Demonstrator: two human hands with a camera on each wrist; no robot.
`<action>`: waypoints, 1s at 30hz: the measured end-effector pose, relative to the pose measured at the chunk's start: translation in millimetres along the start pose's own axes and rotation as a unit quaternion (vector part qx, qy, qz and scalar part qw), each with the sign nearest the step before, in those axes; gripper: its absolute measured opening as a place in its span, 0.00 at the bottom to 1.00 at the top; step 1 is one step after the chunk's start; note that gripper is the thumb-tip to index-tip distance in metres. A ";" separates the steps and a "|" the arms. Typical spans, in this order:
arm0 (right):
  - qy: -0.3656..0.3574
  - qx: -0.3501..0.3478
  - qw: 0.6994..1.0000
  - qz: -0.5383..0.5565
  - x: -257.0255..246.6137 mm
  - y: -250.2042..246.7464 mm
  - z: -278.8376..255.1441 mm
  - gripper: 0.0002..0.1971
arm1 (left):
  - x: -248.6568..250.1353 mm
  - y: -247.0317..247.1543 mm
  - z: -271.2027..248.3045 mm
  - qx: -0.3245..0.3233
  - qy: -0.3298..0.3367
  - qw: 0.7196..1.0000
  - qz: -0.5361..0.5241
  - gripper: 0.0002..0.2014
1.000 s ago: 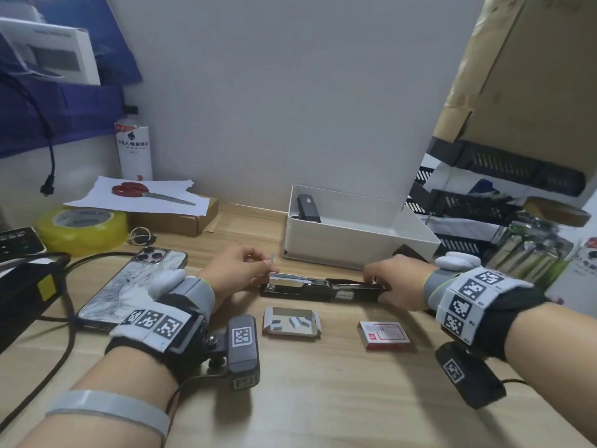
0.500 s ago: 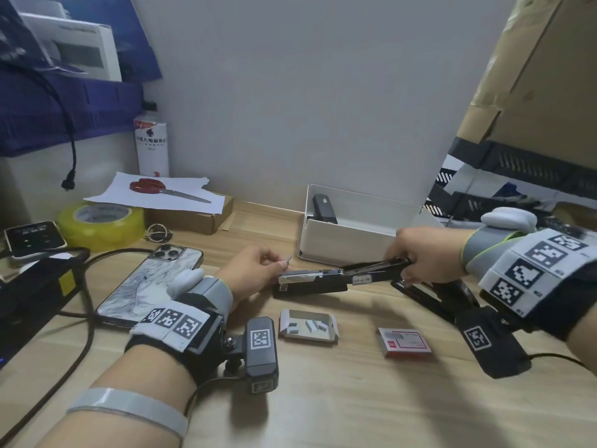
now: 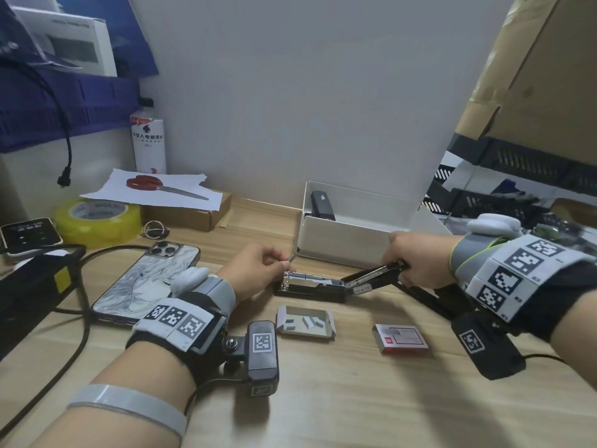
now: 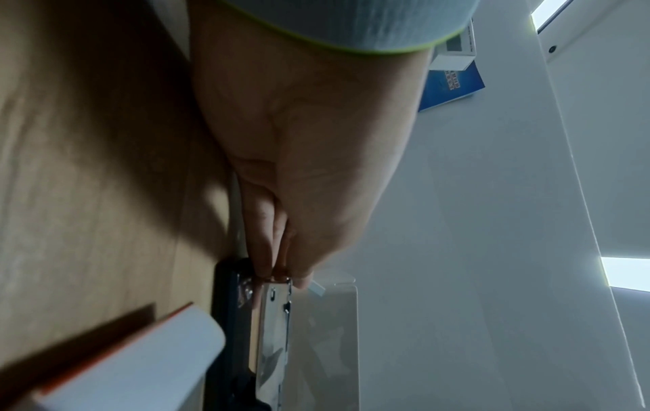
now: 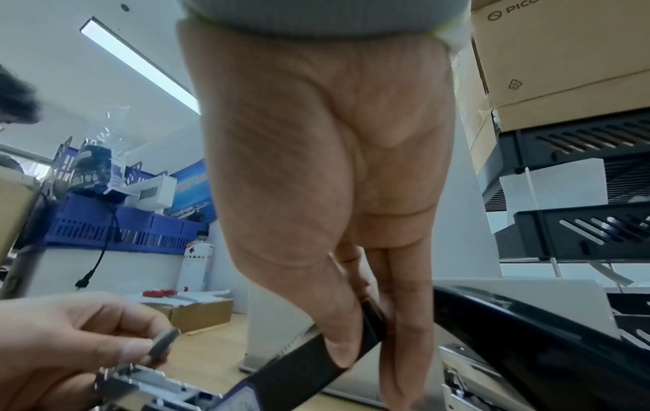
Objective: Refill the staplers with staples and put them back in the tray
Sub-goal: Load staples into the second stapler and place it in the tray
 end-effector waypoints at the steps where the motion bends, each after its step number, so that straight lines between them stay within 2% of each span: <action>1: -0.002 0.001 1.000 -0.002 -1.8 -3.0 -0.4 0.12 | -0.2 0.0 0.1 0.000 0.001 1.000 -0.004 0.04; 4: -0.011 0.027 1.000 0.005 -6.1 -16.1 -1.1 0.17 | 0.4 0.0 -0.6 -0.005 0.000 1.000 -0.022 0.02; 6: -0.020 0.079 0.996 0.045 -10.8 -27.3 -1.7 0.20 | -1.1 -0.9 0.3 -0.006 -0.004 0.999 -0.032 0.02; 9: -0.048 0.173 0.970 0.167 -28.3 -39.1 5.0 0.22 | -2.8 -1.3 1.2 -0.008 -0.010 0.998 -0.053 0.02; 12: -0.074 0.216 0.940 0.255 -58.8 -32.3 24.2 0.19 | -2.3 -0.4 2.6 0.024 -0.026 0.989 -0.143 0.03; 15: -0.097 0.210 0.939 0.255 -84.7 -12.7 46.7 0.15 | 1.0 -1.9 2.0 0.074 -0.028 0.972 -0.221 0.03; 18: -0.104 0.221 0.933 0.263 -91.9 0.4 57.4 0.10 | 1.7 -5.3 2.7 0.105 -0.024 0.963 -0.247 0.02; 22: -0.133 0.217 0.935 0.248 -91.3 9.3 57.6 0.10 | 2.1 -6.6 2.1 0.106 -0.022 0.963 -0.245 0.02; 30: -0.140 0.136 0.960 0.201 -81.8 22.1 51.4 0.31 | 3.0 -8.1 1.1 0.110 -0.023 0.961 -0.253 0.03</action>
Point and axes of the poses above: each hand's wrist, its own z-axis towards the middle knuckle, its own y-axis out of the palm, x = y × z, the point moved 1 cm from there along z, towards the middle knuckle, and after that the axes turned 6 degrees about -y, right-handed, at the moved point
